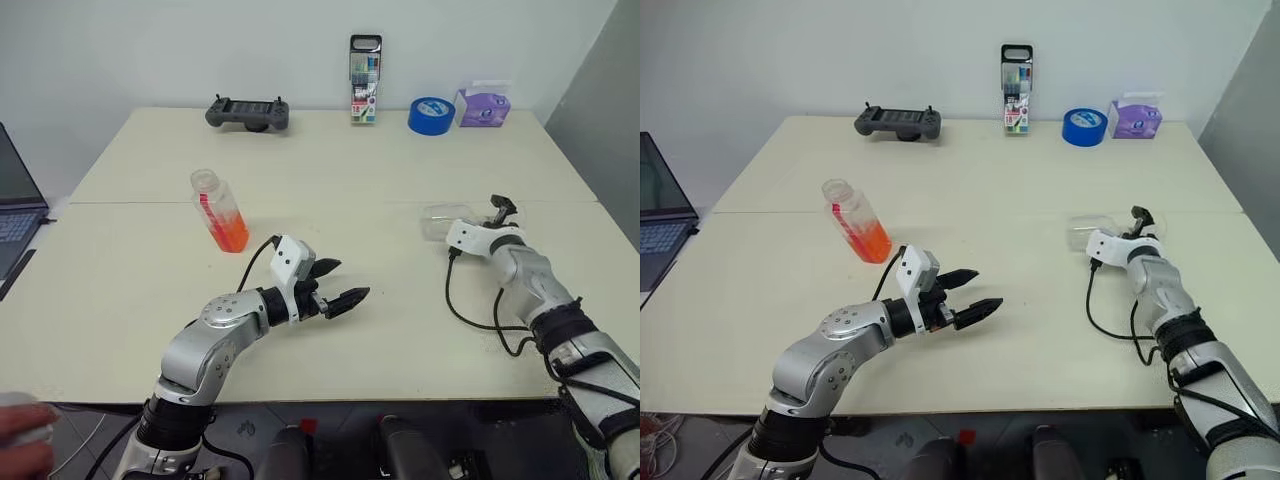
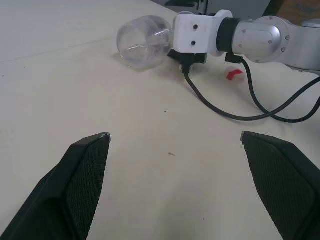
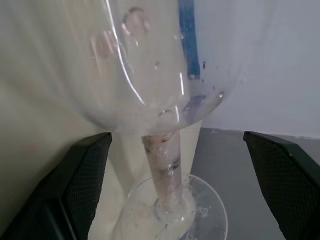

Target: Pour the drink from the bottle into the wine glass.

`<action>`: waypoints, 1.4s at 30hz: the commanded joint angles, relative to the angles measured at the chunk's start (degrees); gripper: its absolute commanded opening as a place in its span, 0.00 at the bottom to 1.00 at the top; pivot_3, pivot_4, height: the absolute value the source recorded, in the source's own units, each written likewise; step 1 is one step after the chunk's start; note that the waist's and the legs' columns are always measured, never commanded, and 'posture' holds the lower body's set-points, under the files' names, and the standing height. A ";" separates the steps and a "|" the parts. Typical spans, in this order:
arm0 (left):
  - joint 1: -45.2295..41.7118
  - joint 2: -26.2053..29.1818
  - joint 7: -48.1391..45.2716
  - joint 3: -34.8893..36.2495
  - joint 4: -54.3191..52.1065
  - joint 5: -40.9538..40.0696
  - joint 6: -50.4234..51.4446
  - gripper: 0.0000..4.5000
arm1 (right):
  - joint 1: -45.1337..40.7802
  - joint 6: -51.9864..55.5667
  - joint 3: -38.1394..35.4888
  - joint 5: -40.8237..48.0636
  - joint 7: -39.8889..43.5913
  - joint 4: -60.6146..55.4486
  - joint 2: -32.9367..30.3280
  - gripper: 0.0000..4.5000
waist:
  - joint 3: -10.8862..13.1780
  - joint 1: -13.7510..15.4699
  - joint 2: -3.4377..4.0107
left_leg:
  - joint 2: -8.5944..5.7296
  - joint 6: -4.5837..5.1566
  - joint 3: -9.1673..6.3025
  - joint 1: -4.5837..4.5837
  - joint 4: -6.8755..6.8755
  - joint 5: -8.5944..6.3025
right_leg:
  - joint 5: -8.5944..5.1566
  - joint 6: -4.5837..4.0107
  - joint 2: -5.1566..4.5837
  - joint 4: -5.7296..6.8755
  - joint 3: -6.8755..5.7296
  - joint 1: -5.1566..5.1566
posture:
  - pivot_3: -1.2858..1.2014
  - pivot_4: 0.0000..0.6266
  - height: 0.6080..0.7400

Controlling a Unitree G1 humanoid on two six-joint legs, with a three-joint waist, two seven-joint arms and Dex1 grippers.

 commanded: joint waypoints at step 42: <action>17.92 6.14 0.69 17.44 -9.30 -1.02 -10.93 1.00 | 9.34 -14.27 -20.43 38.01 10.13 -16.26 42.25 0.05 | 0.05 -0.05 0.08 | 0.13 -0.01 -0.49 0.00 -0.12 -0.02 | -0.02 -0.04 -0.13 0.21 -0.17 -0.10 | 0.52 0.24 1.00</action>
